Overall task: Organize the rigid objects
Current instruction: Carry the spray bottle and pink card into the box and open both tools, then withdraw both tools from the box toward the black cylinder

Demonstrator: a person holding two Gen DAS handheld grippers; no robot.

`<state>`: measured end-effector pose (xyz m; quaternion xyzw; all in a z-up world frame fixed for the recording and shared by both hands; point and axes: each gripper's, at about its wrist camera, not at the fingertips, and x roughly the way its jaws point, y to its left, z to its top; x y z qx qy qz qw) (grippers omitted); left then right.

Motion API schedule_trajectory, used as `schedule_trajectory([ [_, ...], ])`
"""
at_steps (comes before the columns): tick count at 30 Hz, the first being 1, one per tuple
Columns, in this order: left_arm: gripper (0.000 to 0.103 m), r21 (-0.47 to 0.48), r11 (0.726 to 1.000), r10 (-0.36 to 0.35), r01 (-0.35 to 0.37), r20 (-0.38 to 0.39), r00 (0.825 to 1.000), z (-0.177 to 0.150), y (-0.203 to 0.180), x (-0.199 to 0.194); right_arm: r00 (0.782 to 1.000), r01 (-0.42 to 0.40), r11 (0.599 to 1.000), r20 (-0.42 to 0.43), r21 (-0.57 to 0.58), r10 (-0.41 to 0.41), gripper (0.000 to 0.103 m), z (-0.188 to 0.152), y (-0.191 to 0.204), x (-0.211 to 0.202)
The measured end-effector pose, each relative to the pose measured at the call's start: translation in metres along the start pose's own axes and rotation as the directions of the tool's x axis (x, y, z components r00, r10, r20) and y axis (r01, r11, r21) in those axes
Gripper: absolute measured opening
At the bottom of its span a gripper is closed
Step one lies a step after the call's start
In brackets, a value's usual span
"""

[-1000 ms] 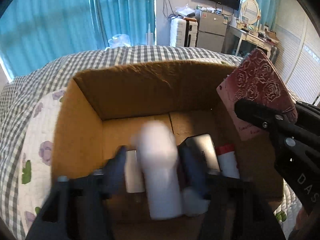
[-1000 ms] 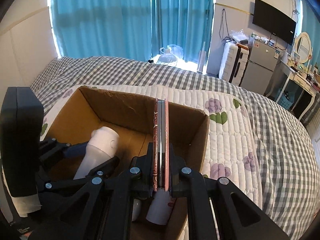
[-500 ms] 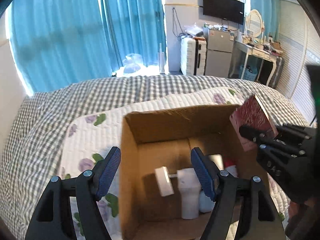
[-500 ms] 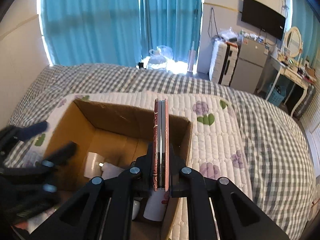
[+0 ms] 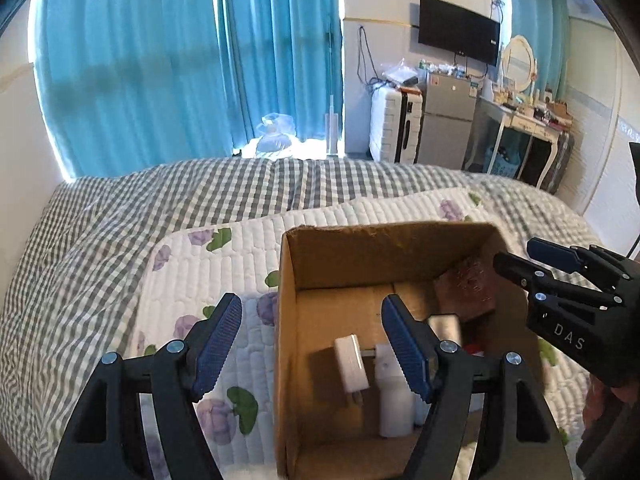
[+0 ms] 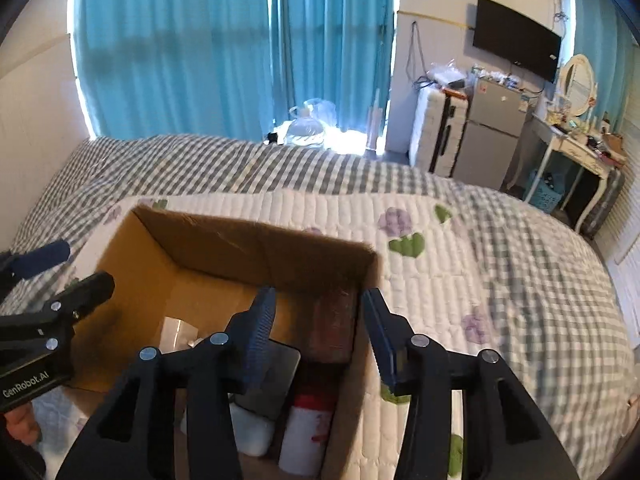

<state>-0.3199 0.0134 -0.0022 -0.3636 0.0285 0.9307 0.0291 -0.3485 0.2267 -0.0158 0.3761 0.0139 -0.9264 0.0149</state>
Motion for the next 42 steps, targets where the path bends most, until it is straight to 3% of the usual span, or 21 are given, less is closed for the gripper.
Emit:
schedule_trajectory([
  [7, 0.090, -0.021, 1.000, 0.018, -0.017, 0.053, 0.998, 0.000, 0.000, -0.089, 0.999, 0.044, 0.999, 0.028, -0.025, -0.043, 0.063, 0.004, 0.011, -0.087],
  [11, 0.092, -0.035, 0.999, 0.009, -0.006, 0.082, 0.997, -0.003, 0.004, -0.138, 0.996, 0.074, 0.997, 0.044, -0.005, -0.074, 0.092, 0.002, 0.016, -0.145],
  [15, 0.092, -0.016, 0.999, 0.053, -0.051, 0.110, 0.993, -0.010, 0.007, -0.177, 0.990, 0.127, 0.992, 0.069, -0.006, -0.126, 0.096, -0.002, 0.020, -0.196],
  [19, 0.092, -0.002, 0.999, 0.043, -0.044, 0.145, 0.989, -0.030, 0.011, -0.206, 0.991, 0.118, 0.993, 0.059, 0.001, -0.117, 0.096, -0.018, 0.019, -0.228],
  [21, 0.093, 0.003, 0.999, 0.031, -0.031, 0.148, 0.989, -0.041, 0.012, -0.212, 0.992, 0.113, 0.994, 0.052, 0.009, -0.113, 0.102, -0.030, 0.020, -0.239],
  [27, 0.093, 0.040, 0.999, -0.002, -0.005, 0.176, 0.984, -0.071, 0.009, -0.209, 0.995, 0.071, 0.997, 0.078, -0.016, -0.069, 0.103, -0.065, 0.028, -0.251],
  [33, 0.093, 0.030, 1.000, -0.013, 0.009, 0.154, 0.988, -0.100, 0.006, -0.171, 0.997, 0.066, 0.998, 0.052, -0.025, -0.065, 0.103, -0.098, 0.036, -0.213],
  [42, 0.093, 0.043, 0.998, -0.045, 0.047, -0.050, 0.998, -0.153, 0.001, -0.056, 0.999, 0.046, 0.999, -0.017, -0.014, -0.047, 0.103, -0.145, 0.034, -0.103],
])
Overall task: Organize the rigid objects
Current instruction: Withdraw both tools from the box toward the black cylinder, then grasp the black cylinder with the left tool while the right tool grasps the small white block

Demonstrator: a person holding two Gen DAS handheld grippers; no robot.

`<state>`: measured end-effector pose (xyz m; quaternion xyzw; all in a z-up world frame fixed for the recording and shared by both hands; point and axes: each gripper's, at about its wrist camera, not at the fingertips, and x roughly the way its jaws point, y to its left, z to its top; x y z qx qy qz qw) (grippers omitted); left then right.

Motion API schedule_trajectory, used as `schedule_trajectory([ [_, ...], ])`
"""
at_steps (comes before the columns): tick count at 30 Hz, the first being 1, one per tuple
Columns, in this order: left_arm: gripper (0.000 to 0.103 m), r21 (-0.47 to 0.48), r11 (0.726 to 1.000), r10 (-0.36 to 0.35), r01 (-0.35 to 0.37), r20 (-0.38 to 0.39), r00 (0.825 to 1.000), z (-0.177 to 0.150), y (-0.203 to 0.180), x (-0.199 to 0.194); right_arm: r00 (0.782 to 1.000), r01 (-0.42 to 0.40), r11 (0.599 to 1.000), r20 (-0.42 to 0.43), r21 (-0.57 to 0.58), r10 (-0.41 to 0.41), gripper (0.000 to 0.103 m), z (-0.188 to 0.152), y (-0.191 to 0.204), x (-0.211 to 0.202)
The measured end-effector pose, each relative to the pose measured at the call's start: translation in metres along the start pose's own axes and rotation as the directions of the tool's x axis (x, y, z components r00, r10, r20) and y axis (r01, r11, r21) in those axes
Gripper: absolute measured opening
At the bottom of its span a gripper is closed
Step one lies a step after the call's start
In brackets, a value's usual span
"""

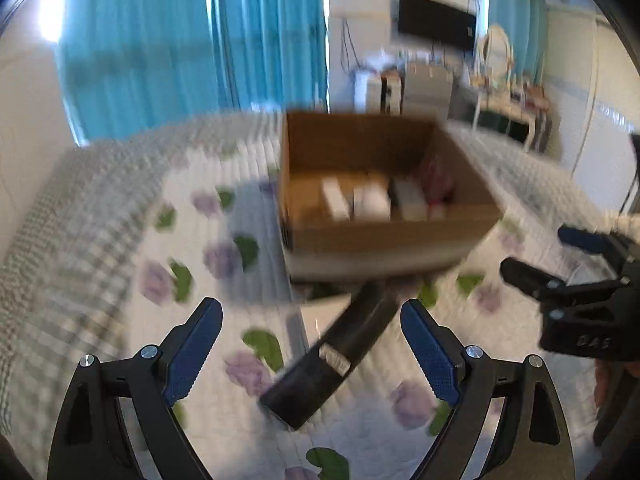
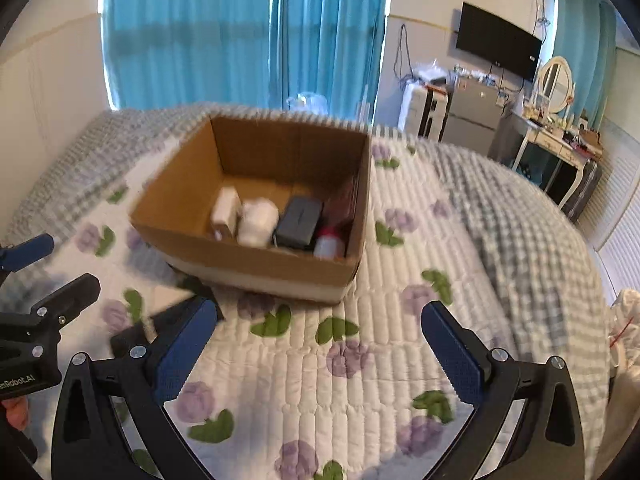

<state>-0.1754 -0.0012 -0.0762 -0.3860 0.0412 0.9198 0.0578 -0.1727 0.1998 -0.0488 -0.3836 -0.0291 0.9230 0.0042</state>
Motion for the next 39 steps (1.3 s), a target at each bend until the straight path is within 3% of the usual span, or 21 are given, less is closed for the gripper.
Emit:
schedule_trajectory([
  [4, 0.093, 0.048, 0.999, 0.000, 0.005, -0.102, 0.995, -0.027, -0.006, 0.040, 0.996, -0.028, 0.999, -0.087, 0.017, 0.029, 0.103, -0.027, -0.004, 0.039],
  [7, 0.091, 0.057, 0.998, -0.008, 0.016, -0.132, 0.991, -0.032, -0.012, 0.052, 0.986, -0.040, 0.998, -0.158, 0.042, 0.046, 0.103, -0.039, -0.008, 0.056],
  [10, 0.089, 0.045, 0.998, -0.032, 0.039, -0.152, 0.988, -0.033, -0.013, 0.057, 0.985, -0.033, 0.999, -0.165, 0.039, 0.039, 0.103, -0.042, -0.007, 0.057],
  [12, 0.072, 0.050, 0.998, -0.028, 0.036, -0.164, 0.986, -0.035, -0.015, 0.061, 0.988, -0.032, 0.999, -0.152, 0.027, 0.036, 0.103, -0.043, -0.005, 0.055],
  [14, 0.065, 0.064, 0.997, -0.023, 0.036, -0.186, 0.982, -0.039, -0.017, 0.065, 0.988, -0.032, 0.999, -0.150, 0.021, 0.035, 0.103, -0.046, -0.004, 0.055],
  [25, 0.062, 0.095, 0.995, -0.022, 0.040, -0.185, 0.983, -0.049, -0.021, 0.065, 0.988, -0.025, 0.999, -0.151, 0.035, 0.030, 0.103, -0.052, -0.001, 0.051],
  [31, 0.045, 0.086, 0.993, -0.063, 0.078, -0.160, 0.985, -0.051, -0.024, 0.051, 0.987, -0.029, 0.999, -0.157, 0.027, 0.033, 0.103, -0.055, 0.002, 0.051],
  [39, 0.043, 0.008, 0.996, -0.092, 0.094, -0.140, 0.986, -0.047, -0.006, 0.030, 0.988, -0.034, 0.999, -0.152, 0.032, 0.039, 0.103, -0.055, 0.002, 0.049],
])
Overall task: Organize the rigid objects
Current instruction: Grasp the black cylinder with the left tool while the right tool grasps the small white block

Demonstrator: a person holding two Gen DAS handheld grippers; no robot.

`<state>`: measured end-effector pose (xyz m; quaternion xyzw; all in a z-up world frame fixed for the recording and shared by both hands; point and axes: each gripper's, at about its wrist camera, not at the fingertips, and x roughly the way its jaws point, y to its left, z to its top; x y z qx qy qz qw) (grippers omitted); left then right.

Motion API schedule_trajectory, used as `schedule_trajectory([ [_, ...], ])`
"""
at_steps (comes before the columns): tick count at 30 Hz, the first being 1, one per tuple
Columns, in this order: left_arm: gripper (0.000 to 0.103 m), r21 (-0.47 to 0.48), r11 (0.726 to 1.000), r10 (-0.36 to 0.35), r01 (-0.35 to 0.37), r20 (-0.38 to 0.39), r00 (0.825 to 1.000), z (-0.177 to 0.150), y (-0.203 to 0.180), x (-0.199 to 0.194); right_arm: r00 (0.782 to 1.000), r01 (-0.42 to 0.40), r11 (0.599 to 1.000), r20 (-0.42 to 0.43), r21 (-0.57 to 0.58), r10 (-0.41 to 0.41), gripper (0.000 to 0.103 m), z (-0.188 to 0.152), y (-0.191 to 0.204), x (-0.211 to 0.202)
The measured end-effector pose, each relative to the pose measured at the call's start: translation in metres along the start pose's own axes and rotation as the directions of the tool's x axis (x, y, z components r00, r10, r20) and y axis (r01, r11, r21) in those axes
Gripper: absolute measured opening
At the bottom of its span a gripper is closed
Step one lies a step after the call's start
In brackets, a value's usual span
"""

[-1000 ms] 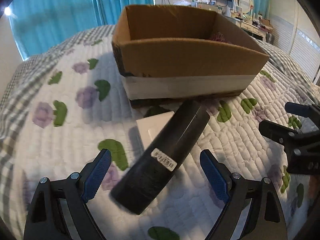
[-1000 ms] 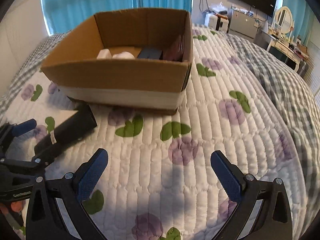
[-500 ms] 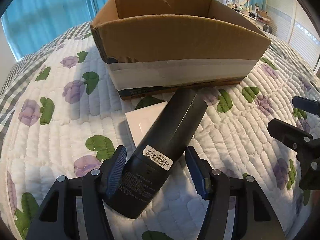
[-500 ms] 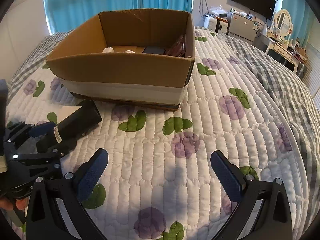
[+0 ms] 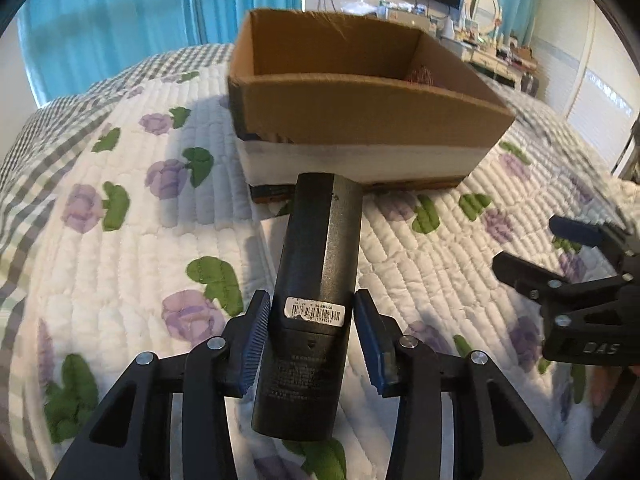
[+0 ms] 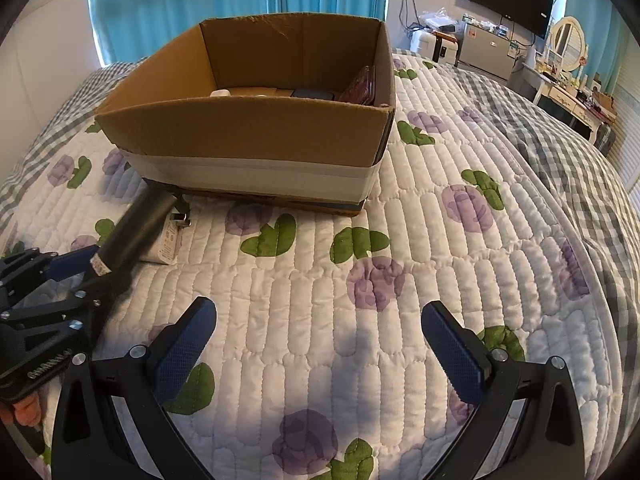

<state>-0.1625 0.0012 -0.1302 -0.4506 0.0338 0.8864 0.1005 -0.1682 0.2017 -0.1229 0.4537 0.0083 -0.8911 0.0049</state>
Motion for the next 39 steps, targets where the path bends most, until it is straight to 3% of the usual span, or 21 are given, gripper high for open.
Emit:
schedule_trajectory([
  [5, 0.042, -0.039, 0.998, 0.053, -0.051, 0.039, 0.998, 0.007, 0.011, -0.020, 0.999, -0.033, 0.999, 0.006, -0.007, 0.033, 0.103, 0.001, 0.004, -0.002],
  [12, 0.041, -0.123, 0.986, 0.119, -0.115, 0.023, 0.993, 0.016, 0.040, -0.022, 0.989, -0.144, 0.987, 0.011, -0.073, 0.145, 0.103, 0.018, 0.036, 0.002],
  [19, 0.041, -0.225, 0.971, 0.080, -0.083, -0.022, 0.997, 0.016, 0.071, -0.012, 0.979, -0.203, 0.964, -0.046, -0.173, 0.198, 0.103, 0.028, 0.086, 0.035],
  [23, 0.041, -0.222, 0.971, 0.087, -0.092, -0.035, 0.996, 0.015, 0.072, -0.009, 0.978, -0.205, 0.964, -0.067, -0.170, 0.196, 0.096, 0.027, 0.102, 0.052],
  [35, 0.041, -0.199, 0.971, 0.125, -0.134, -0.058, 0.990, 0.014, 0.069, -0.002, 0.970, -0.241, 0.961, -0.031, -0.137, 0.240, 0.087, 0.031, 0.122, 0.066],
  [39, 0.041, -0.201, 0.970, 0.126, -0.135, -0.057, 0.990, 0.014, 0.070, -0.002, 0.979, -0.206, 0.967, -0.023, -0.151, 0.205, 0.078, 0.032, 0.128, 0.071],
])
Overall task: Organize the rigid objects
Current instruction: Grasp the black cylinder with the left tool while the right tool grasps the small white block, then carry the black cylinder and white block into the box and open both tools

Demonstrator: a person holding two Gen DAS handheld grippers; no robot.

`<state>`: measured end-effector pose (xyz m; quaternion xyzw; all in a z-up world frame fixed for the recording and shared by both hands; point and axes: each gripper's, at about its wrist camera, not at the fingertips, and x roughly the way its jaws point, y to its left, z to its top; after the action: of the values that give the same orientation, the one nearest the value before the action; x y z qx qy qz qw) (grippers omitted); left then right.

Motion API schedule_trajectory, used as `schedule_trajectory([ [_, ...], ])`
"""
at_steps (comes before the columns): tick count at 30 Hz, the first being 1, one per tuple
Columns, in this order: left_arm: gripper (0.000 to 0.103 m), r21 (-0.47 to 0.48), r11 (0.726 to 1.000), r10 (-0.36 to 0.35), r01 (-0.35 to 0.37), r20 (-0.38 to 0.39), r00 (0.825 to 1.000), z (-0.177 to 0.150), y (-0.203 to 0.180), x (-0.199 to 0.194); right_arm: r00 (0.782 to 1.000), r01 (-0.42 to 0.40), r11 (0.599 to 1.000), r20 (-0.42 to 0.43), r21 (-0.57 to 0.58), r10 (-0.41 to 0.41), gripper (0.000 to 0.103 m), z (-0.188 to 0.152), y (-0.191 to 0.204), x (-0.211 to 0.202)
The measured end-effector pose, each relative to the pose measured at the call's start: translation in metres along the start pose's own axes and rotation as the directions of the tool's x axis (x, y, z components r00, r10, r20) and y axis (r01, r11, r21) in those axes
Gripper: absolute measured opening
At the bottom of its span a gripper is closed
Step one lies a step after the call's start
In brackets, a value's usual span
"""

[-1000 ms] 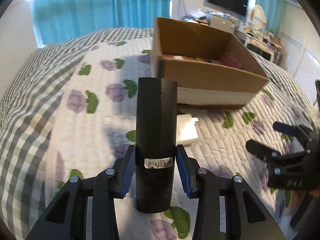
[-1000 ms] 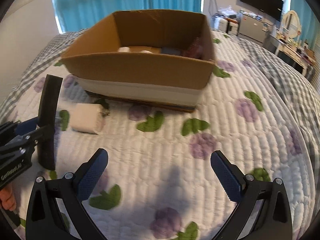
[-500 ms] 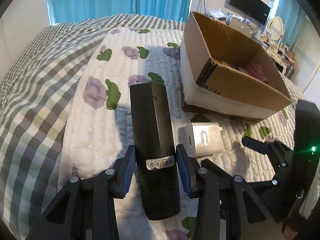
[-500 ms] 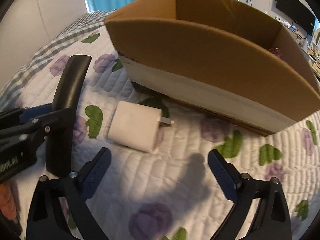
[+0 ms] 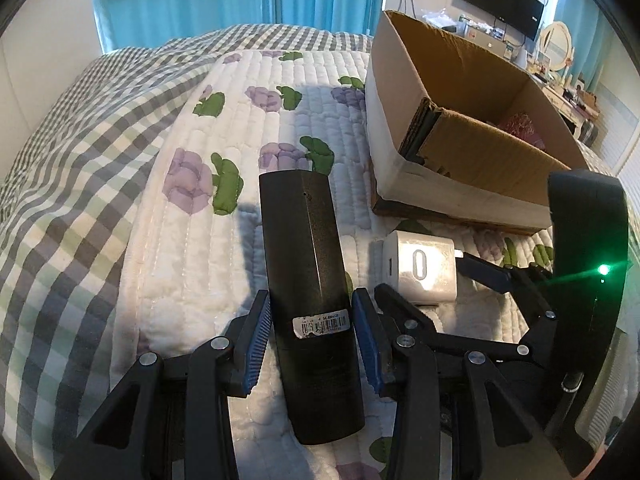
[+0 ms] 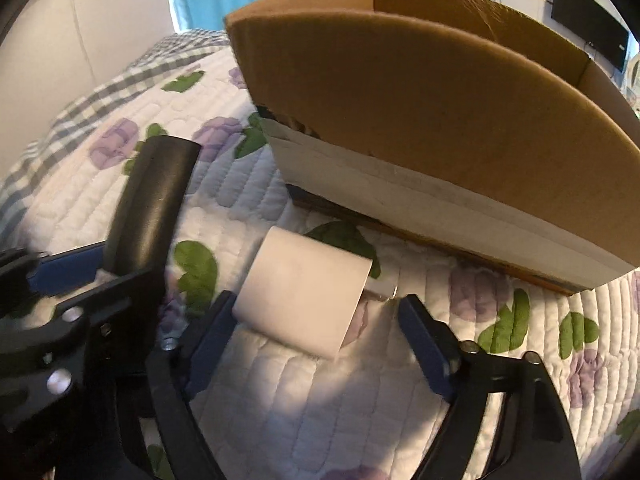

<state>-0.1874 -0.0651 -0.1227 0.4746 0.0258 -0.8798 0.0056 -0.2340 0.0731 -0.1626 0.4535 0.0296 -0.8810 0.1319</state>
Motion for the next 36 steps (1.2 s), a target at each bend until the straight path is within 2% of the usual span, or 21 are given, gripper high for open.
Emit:
schedule_trajectory([
  [1, 0.041, -0.002, 1.000, -0.002, 0.002, 0.001, 1.000, 0.000, 0.000, 0.000, 1.000, -0.003, 1.000, 0.005, 0.005, 0.003, 0.076, 0.000, -0.001, -0.001],
  [2, 0.041, -0.003, 1.000, -0.004, 0.004, 0.002, 1.000, 0.000, 0.001, -0.001, 1.000, 0.000, 1.000, 0.012, 0.006, 0.000, 0.069, -0.001, -0.001, -0.004],
  [3, 0.041, -0.001, 1.000, -0.003, 0.003, 0.002, 1.000, 0.000, 0.000, -0.001, 1.000, -0.011, 1.000, 0.015, 0.001, 0.011, 0.054, -0.002, -0.002, -0.006],
  [4, 0.041, 0.000, 1.000, -0.001, 0.001, 0.002, 1.000, 0.000, 0.000, -0.001, 1.000, 0.002, 1.000, 0.014, -0.008, -0.002, 0.054, -0.003, -0.004, -0.006],
  [8, 0.041, 0.012, 1.000, 0.004, -0.004, 0.013, 1.000, -0.001, -0.002, -0.003, 1.000, 0.004, 1.000, -0.005, -0.009, -0.004, 0.053, -0.010, -0.012, -0.014],
  [10, 0.041, 0.023, 1.000, 0.005, -0.006, 0.026, 1.000, -0.001, -0.005, -0.006, 0.999, 0.032, 0.999, -0.008, -0.011, -0.032, 0.053, -0.015, -0.017, -0.022],
  [15, 0.040, 0.086, 0.996, 0.015, -0.021, 0.068, 0.998, -0.005, -0.022, -0.020, 0.997, 0.080, 0.997, 0.005, -0.012, -0.080, 0.051, -0.022, -0.034, -0.053],
  [17, 0.040, 0.100, 0.995, 0.016, -0.024, 0.076, 0.997, -0.006, -0.027, -0.025, 0.997, 0.072, 0.997, 0.008, 0.007, -0.072, 0.050, -0.025, -0.043, -0.066],
  [22, 0.040, 0.104, 0.995, -0.006, -0.003, 0.083, 0.997, -0.011, -0.037, -0.040, 0.989, 0.137, 0.989, 0.059, -0.051, -0.134, 0.050, -0.026, -0.051, -0.112],
  [29, 0.040, 0.141, 0.990, -0.024, 0.006, 0.126, 0.992, -0.011, -0.057, -0.074, 0.981, 0.143, 0.990, 0.138, -0.018, -0.139, 0.050, -0.011, -0.051, -0.152],
  [36, 0.040, 0.152, 0.987, -0.074, 0.044, 0.195, 0.978, 0.008, -0.075, -0.116, 0.960, 0.176, 0.984, 0.226, -0.017, -0.167, 0.050, 0.004, -0.055, -0.211],
])
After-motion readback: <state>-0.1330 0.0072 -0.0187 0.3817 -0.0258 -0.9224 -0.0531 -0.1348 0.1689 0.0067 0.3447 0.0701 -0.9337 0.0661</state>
